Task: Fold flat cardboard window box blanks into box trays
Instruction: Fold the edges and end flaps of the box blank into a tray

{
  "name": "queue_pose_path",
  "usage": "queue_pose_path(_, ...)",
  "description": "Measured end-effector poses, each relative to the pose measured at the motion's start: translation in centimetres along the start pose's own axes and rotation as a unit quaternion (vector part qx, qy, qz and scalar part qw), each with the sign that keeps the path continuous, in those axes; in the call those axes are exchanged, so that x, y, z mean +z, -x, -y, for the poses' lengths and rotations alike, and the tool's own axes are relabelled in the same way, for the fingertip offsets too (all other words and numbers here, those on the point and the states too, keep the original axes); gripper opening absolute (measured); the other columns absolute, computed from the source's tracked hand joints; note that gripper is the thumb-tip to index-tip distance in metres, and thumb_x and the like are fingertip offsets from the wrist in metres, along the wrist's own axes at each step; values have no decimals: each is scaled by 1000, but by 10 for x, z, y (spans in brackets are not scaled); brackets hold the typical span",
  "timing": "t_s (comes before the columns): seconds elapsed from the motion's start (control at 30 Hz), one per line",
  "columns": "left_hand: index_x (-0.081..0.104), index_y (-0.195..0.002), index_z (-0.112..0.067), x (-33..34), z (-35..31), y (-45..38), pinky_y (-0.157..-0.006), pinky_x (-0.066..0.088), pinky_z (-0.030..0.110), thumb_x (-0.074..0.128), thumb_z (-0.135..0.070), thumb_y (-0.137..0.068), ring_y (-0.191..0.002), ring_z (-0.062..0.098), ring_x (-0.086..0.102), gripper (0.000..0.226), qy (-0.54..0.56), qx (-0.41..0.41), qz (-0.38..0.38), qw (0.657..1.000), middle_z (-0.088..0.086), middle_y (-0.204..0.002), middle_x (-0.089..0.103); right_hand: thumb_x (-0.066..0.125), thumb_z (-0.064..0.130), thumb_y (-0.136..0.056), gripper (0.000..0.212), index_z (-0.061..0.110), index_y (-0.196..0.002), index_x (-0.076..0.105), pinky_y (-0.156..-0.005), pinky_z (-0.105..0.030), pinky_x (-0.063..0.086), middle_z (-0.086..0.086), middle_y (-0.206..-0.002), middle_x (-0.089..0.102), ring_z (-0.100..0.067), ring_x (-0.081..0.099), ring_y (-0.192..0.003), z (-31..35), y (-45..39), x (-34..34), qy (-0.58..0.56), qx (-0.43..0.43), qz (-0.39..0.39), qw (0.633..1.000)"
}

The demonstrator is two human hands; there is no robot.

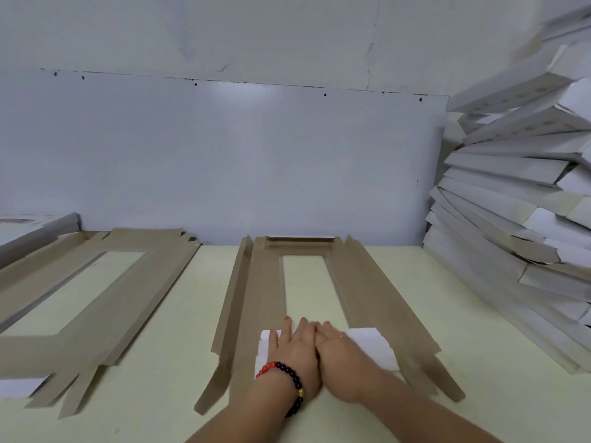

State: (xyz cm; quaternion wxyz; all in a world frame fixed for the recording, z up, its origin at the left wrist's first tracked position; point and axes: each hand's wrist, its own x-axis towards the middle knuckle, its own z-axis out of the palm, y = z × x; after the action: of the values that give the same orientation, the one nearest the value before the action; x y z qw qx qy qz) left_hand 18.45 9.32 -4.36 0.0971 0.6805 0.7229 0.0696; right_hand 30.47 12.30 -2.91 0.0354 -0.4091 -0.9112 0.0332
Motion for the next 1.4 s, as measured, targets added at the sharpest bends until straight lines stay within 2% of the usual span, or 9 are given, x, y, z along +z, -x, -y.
queue_pose_path(0.1, 1, -153, -19, 6, 4, -1, -119, -4, 45, 30, -25, -91, -148, 25, -11, 68, -3, -17, 9, 1000, -4, -161, 3, 27, 11, -99, 55, 21, -153, 21, -119, -31, 6, 6, -159, 21, -15, 11, -148, 4, -5, 15, -141, 15, -20, 990)
queue_pose_path(0.3, -11, -152, -17, 7, 13, -5, -113, -16, 52, 6, -46, -99, -146, 28, -19, 63, -116, -64, 52, 990, 2, -160, -18, 10, 48, -102, 61, 22, -155, -5, -118, -43, -7, 4, -162, -14, -15, -14, -148, -29, 0, 26, 19, 76, 59, 995)
queue_pose_path(0.63, -13, -152, -16, 7, 41, -5, -114, -14, 52, 4, -54, -95, -146, 31, -20, 70, -89, -133, 40, 986, 8, -159, -21, 7, 55, -98, 69, 19, -154, -11, -117, -48, -10, 2, -161, -16, -16, -15, -148, -71, 7, 22, 25, 194, 84, 977)
queue_pose_path(0.73, -10, -153, -11, 7, 41, -2, -117, -8, 48, 9, -48, -98, -147, 32, -15, 69, -47, -162, 8, 986, 10, -160, -16, 12, 47, -101, 64, 15, -154, -5, -119, -42, -5, 1, -163, -9, -15, -8, -149, -72, 9, 24, 3, 213, 44, 976)
queue_pose_path(0.87, -4, -153, -11, 4, 41, 0, -119, -2, 46, 19, -41, -100, -148, 31, -5, 66, -5, -167, -50, 985, 9, -161, -1, 23, 32, -103, 54, 12, -153, 14, -118, -33, 9, -3, -160, 19, -16, 15, -147, -75, 11, 23, -51, 238, -54, 968)
queue_pose_path(1.0, 9, -153, -18, -6, 46, 2, -119, 10, 42, 39, -52, -92, -143, 25, 21, 76, 112, -150, -116, 975, 4, -152, 33, 47, 35, -97, 48, 15, -141, 43, -105, -36, 36, -1, -138, 50, -19, 45, -125, -79, 15, 13, -258, 254, -139, 922)
queue_pose_path(1.13, 22, -149, -31, -22, 53, 1, -116, 21, 40, 59, -67, -73, -133, 21, 38, 92, 214, -135, -91, 963, -10, -121, 52, 66, 42, -87, 52, 22, -132, 52, -89, -28, 44, 8, -110, 57, -12, 56, -106, -83, 19, 3, -360, 222, -118, 898)
queue_pose_path(1.23, 37, -141, -37, -33, 56, 1, -110, 35, 38, 60, -79, -52, -128, 19, 46, 101, 234, -96, -23, 967, -9, -132, 53, 73, 43, -82, 51, 26, -127, 55, -90, -23, 44, 13, -118, 57, -5, 56, -109, -86, 19, -7, -392, 183, -76, 899)
queue_pose_path(1.4, 52, -129, -32, -48, 53, 6, -86, 49, 21, 77, -52, -66, -98, 8, 59, 71, 238, -51, 36, 969, -10, -111, 55, 80, 32, -76, 44, 33, -115, 60, -87, -16, 46, 17, -113, 61, 2, 59, -102, -88, 25, -25, -377, 142, -17, 915)
